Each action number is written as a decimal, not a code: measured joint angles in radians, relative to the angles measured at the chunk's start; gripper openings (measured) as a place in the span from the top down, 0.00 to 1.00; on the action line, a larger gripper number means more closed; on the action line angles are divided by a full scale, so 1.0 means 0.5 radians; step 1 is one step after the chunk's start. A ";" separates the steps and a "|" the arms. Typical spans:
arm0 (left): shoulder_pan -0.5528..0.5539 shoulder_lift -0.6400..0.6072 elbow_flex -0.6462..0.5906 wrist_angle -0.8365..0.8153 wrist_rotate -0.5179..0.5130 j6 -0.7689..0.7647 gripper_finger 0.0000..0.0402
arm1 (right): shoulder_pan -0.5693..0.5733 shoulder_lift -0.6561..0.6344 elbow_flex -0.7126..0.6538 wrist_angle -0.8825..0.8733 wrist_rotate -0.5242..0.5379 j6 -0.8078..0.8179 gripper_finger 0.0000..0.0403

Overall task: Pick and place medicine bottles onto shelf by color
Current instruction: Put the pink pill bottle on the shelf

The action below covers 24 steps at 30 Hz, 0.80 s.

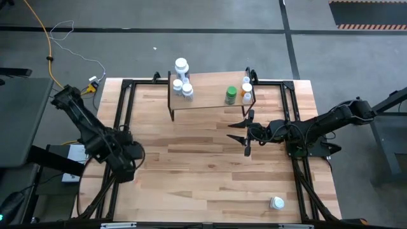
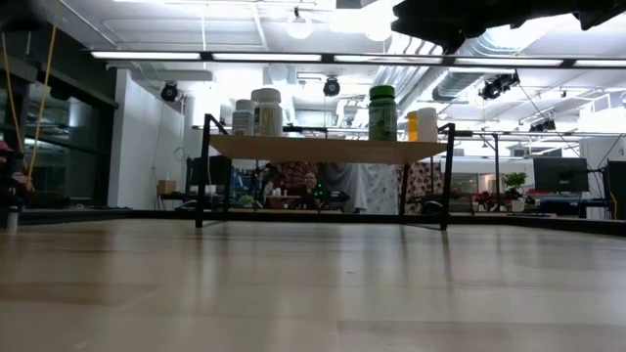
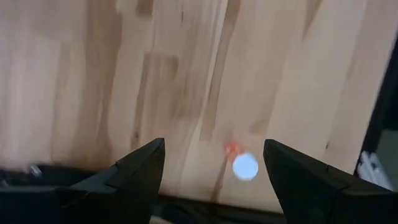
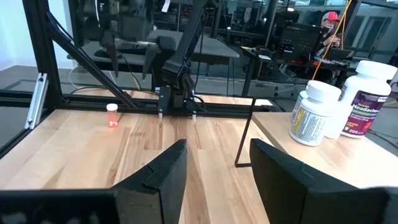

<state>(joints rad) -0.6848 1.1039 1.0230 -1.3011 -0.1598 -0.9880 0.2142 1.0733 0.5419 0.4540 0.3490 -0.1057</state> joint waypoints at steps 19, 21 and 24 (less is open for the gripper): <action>-0.362 0.025 -0.543 0.608 0.140 -0.462 0.34 | 0.000 0.000 0.000 -0.022 0.000 0.001 0.59; -0.397 0.025 -0.589 0.697 0.137 -0.473 0.34 | 0.000 0.000 0.000 -0.023 0.000 0.001 0.59; -0.435 0.025 -0.669 0.767 0.131 -0.531 0.34 | 0.000 0.000 0.000 -0.023 0.000 0.001 0.59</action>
<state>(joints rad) -0.9024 1.1164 0.6886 -0.9174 -0.0944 -1.2533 0.2142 1.0733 0.5419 0.4423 0.3492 -0.1051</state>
